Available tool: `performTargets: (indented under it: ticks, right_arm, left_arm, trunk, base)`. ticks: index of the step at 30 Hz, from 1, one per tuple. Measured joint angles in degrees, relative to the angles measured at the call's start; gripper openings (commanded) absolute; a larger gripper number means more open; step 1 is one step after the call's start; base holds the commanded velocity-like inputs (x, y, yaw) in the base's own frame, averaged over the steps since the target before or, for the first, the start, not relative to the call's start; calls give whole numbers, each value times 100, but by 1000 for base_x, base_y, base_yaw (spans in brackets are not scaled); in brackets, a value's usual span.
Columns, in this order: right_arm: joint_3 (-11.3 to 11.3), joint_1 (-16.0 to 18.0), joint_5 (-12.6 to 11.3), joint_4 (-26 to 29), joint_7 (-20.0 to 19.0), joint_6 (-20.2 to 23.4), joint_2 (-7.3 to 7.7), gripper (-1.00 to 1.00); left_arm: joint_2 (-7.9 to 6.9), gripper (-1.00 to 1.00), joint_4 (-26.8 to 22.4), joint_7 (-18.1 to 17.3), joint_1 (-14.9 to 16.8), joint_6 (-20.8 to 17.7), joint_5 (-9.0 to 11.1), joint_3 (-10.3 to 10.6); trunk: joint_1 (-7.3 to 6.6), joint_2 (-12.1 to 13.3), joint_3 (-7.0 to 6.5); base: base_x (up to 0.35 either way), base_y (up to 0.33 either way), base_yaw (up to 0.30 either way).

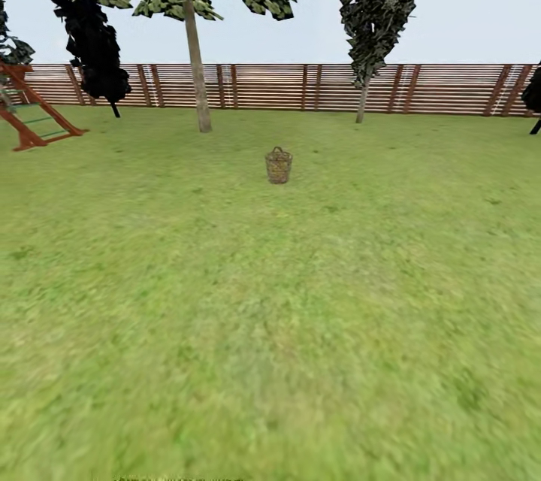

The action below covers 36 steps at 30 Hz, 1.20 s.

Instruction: Take the three Easter eggs out of the wicker basket on the lawn in the garden, then place them on the lawn next to a single tree (choose any tree) so that all three eggs are next to the same tree and none are left in the basket.

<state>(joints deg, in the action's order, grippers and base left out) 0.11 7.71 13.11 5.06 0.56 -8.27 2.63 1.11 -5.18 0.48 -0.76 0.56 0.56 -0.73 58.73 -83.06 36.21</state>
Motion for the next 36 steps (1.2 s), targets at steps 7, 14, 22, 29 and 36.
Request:
performTargets:
  ticks: [7,14,22,29,36]
  right_arm:
    - [4,0,0,0,0,1,0,100]
    - [4,0,-1,0,0,0,0,100]
    - [6,0,-1,0,0,0,0,100]
    - [6,0,-1,0,0,3,0,100]
    - [3,0,-1,0,0,8,0,100]
  left_arm:
    - [2,100,0,0,0,-1,0,0]
    - [2,100,0,0,0,-1,0,0]
    - [10,100,0,0,0,-1,-5,11]
    - [11,100,2,0,0,-2,-15,16]
    - [11,100,8,0,0,-8,-16,16]
  trunk:
    - [0,0,0]
    - [-2,0,0]
    - [-2,0,0]
    - [-2,0,0]
    - [-2,0,0]
  base:
    - [0,0,283]
    - [125,-91,284]
    - [199,-196,284]
    - [228,-230,284]
    - [234,-235,221]
